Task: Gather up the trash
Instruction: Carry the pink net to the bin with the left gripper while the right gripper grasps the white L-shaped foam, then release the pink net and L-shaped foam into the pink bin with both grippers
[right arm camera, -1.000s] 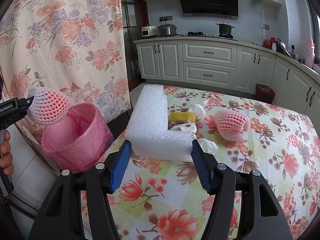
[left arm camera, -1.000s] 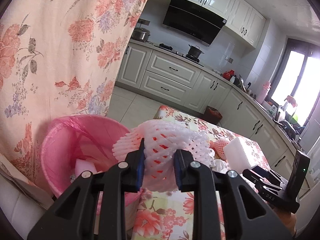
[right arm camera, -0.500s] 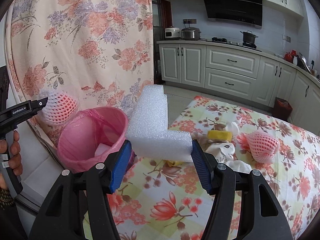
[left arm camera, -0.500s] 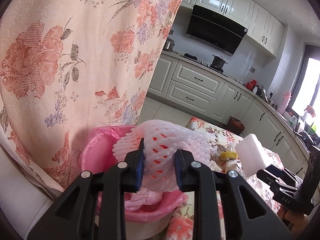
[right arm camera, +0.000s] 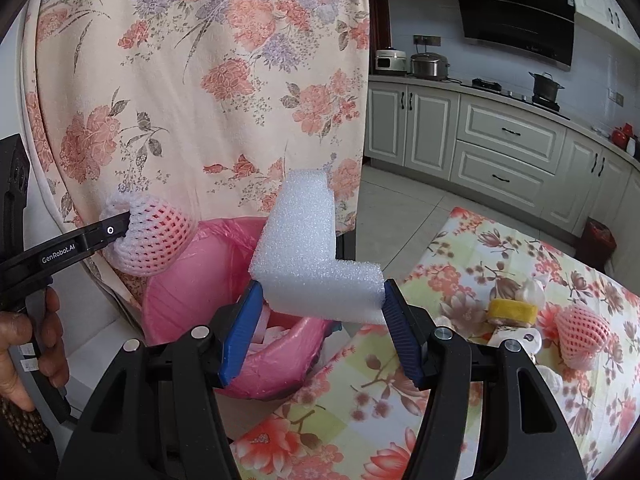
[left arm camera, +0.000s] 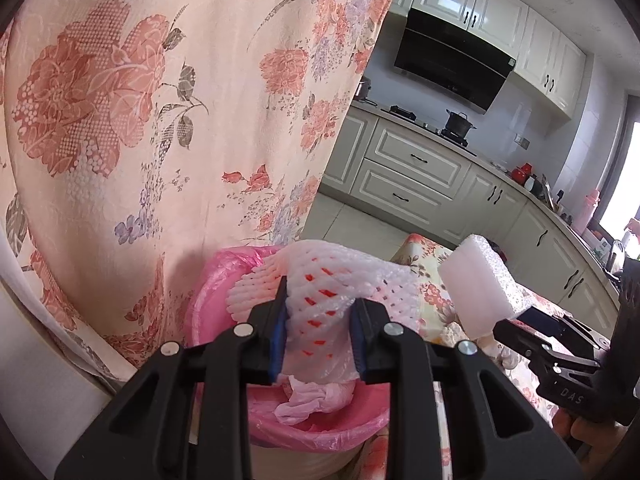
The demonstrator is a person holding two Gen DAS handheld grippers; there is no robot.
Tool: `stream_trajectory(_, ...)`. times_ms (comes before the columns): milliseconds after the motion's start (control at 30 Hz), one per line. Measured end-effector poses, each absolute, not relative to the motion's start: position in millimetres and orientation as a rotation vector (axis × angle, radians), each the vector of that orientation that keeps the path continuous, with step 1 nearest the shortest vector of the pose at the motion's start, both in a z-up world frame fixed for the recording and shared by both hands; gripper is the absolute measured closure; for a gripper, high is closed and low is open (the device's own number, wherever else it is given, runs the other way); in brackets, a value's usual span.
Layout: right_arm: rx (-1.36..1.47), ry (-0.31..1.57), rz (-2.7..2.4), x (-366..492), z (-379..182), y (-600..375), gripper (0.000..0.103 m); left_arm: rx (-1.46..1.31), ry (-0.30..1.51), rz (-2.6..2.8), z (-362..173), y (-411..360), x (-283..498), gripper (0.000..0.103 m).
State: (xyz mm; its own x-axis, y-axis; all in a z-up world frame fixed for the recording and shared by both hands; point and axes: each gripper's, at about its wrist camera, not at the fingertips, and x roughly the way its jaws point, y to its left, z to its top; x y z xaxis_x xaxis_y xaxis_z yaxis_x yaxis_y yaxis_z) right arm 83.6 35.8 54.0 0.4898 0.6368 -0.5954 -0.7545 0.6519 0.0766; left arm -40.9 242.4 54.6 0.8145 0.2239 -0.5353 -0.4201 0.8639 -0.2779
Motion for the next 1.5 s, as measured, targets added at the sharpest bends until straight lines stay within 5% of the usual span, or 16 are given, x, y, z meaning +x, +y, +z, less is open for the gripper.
stream_trajectory(1500,-0.293,0.702,0.916,92.0,29.5,106.9,0.043,-0.422,0.523,0.376,44.9,248.9,-38.5,0.071)
